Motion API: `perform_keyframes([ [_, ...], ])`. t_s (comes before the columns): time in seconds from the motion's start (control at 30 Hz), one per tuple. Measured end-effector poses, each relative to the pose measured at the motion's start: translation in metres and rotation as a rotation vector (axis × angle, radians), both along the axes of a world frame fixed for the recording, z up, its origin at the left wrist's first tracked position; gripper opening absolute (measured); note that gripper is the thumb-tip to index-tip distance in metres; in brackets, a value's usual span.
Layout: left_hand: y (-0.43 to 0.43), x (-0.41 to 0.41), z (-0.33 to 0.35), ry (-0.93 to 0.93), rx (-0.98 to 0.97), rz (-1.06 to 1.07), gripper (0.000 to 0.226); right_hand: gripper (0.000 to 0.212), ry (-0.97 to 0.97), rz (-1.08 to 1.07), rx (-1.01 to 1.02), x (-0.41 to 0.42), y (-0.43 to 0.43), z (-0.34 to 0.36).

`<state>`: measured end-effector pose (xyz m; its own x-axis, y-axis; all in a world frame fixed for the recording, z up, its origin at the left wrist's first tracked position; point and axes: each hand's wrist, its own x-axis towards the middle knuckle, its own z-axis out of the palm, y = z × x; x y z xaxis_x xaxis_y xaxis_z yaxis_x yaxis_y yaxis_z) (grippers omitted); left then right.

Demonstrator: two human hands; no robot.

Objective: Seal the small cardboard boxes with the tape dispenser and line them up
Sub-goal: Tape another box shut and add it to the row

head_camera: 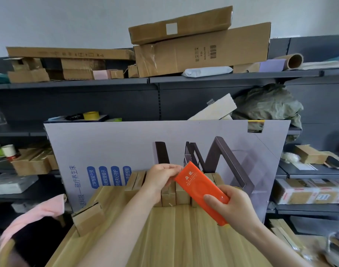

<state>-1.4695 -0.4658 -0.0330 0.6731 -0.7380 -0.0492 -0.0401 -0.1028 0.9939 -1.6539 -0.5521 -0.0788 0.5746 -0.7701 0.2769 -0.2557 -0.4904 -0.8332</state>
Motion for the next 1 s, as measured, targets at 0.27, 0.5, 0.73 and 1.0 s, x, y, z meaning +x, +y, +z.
perform_keyframes([
  [0.27,-0.013,0.013,-0.011,-0.053,0.164,0.156,0.011,0.033,0.212,-0.041,-0.059,0.017,0.015,0.011],
  [0.5,-0.014,0.027,-0.032,0.007,0.217,0.302,0.021,0.039,0.382,-0.053,-0.114,0.017,0.02,0.013],
  [0.73,-0.002,0.042,-0.066,0.109,0.239,0.362,0.024,0.031,0.431,-0.007,0.05,-0.026,0.011,-0.012],
  [1.0,0.02,0.027,-0.159,0.219,0.349,0.419,0.021,0.024,0.62,0.058,0.228,-0.059,0.009,-0.054],
])
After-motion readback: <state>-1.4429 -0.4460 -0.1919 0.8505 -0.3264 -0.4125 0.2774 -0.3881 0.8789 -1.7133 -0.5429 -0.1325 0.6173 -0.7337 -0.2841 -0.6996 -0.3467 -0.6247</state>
